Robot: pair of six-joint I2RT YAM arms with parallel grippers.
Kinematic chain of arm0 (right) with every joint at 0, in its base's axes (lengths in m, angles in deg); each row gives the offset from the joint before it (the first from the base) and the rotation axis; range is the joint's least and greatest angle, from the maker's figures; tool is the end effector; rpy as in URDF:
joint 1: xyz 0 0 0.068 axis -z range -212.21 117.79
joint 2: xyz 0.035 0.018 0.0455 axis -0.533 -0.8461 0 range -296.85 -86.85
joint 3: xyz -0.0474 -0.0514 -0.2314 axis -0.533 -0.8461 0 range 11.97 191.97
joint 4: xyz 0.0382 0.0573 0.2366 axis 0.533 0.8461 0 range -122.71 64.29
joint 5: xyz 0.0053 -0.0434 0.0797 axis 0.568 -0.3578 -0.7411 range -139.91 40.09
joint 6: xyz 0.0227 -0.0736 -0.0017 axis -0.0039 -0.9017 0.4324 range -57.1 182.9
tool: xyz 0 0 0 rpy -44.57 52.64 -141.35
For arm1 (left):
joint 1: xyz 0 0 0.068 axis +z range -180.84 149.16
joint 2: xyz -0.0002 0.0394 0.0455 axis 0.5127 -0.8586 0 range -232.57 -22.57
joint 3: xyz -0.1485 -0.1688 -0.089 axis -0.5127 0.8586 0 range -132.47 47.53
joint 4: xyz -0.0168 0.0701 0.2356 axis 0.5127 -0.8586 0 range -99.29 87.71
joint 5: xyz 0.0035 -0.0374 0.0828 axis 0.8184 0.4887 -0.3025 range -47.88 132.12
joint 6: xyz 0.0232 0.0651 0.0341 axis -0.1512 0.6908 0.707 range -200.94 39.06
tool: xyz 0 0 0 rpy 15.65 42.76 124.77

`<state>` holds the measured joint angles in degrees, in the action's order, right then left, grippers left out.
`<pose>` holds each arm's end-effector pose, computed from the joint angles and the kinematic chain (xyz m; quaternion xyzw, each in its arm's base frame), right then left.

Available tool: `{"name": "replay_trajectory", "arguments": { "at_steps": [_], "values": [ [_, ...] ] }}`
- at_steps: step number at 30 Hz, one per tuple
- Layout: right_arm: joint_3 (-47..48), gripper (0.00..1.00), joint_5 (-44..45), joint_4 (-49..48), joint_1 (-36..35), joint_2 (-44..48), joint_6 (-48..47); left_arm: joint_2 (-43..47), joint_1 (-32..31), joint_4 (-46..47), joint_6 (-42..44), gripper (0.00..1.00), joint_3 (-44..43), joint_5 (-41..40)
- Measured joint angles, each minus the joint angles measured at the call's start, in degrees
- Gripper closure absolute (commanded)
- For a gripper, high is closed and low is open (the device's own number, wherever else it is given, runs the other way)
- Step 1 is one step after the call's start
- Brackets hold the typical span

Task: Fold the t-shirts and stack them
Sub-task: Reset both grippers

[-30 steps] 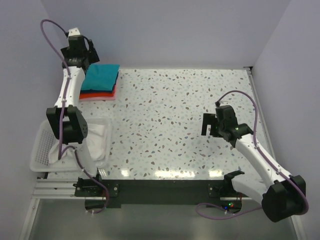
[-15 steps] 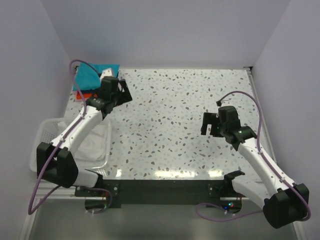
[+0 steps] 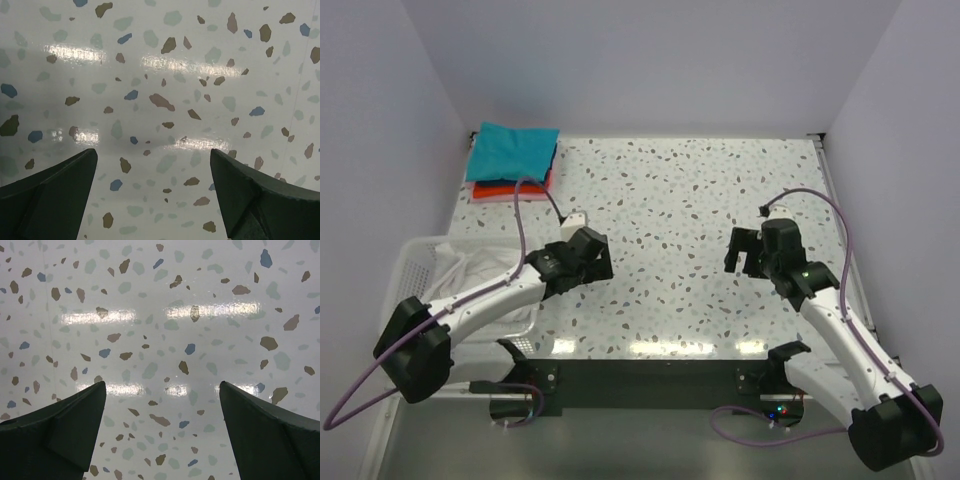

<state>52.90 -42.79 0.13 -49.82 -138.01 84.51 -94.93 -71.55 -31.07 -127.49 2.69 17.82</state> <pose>0.2046 0.0565 0.2175 0.0566 0.9141 0.0798 0.3935 0.2107 -0.1456 0.1705 -0.1086 0.9313 -0.0498 0.3441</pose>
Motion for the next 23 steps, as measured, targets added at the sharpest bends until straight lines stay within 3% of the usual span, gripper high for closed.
{"name": "replay_trajectory", "arguments": {
  "at_steps": [11, 23],
  "values": [
    [-7.0, 0.01, 0.8, -1.5, 0.0, 2.5, 4.4, 14.3, -1.7, -0.1, -5.2, 0.00, 9.6, -1.7],
    [-9.2, 0.01, 0.9, -3.0, 0.0, 7.1, 5.8, 15.6, -1.7, 0.9, -5.4, 0.00, 10.0, -1.7]
  ]
}}
